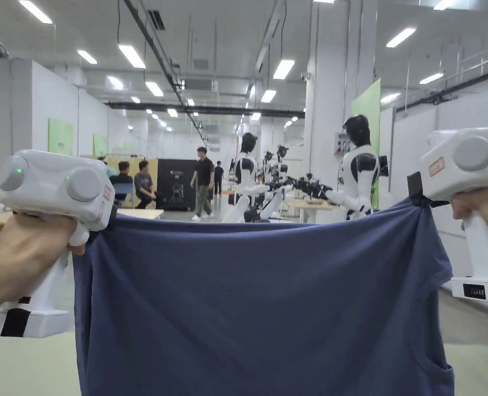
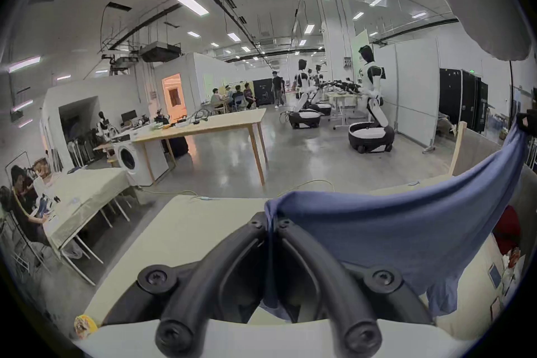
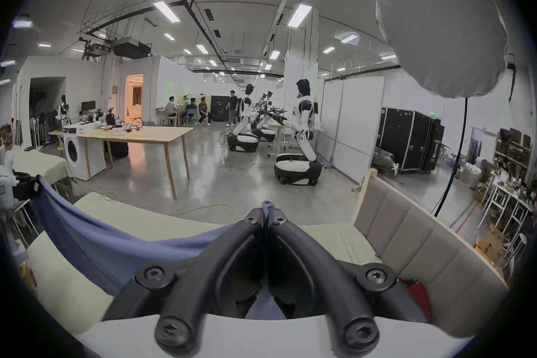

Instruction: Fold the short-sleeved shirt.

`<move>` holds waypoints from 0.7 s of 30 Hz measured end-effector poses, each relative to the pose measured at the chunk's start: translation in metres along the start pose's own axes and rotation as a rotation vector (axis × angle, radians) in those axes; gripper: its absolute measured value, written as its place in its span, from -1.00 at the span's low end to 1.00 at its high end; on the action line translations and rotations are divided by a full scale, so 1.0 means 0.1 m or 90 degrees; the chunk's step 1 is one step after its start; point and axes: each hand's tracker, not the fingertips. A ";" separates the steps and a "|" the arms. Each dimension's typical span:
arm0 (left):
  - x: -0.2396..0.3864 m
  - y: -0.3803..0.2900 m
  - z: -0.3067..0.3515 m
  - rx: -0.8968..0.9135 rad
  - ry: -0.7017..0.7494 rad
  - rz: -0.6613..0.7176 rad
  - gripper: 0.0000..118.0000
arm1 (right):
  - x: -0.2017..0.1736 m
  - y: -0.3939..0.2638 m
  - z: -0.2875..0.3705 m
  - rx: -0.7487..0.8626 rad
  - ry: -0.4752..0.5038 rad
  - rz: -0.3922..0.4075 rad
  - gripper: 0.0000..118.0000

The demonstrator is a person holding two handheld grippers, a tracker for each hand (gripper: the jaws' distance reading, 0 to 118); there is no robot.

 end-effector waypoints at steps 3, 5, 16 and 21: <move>0.09 -0.40 -0.22 -0.056 -0.019 -0.021 -1.00 | -0.01 -0.51 -0.15 -0.041 0.007 -0.006 -0.95; 0.11 -0.73 -0.31 -0.091 -0.044 -0.021 -1.00 | 0.02 -0.91 -0.18 -0.071 0.026 -0.034 -0.95; -0.10 -2.67 0.35 -0.192 -0.144 -0.024 -1.00 | 0.23 -3.20 0.77 -0.201 0.071 -0.075 -0.95; -0.30 -3.29 0.95 -0.216 -0.159 -0.033 -1.00 | 0.24 -3.98 1.49 -0.243 0.080 -0.051 -0.95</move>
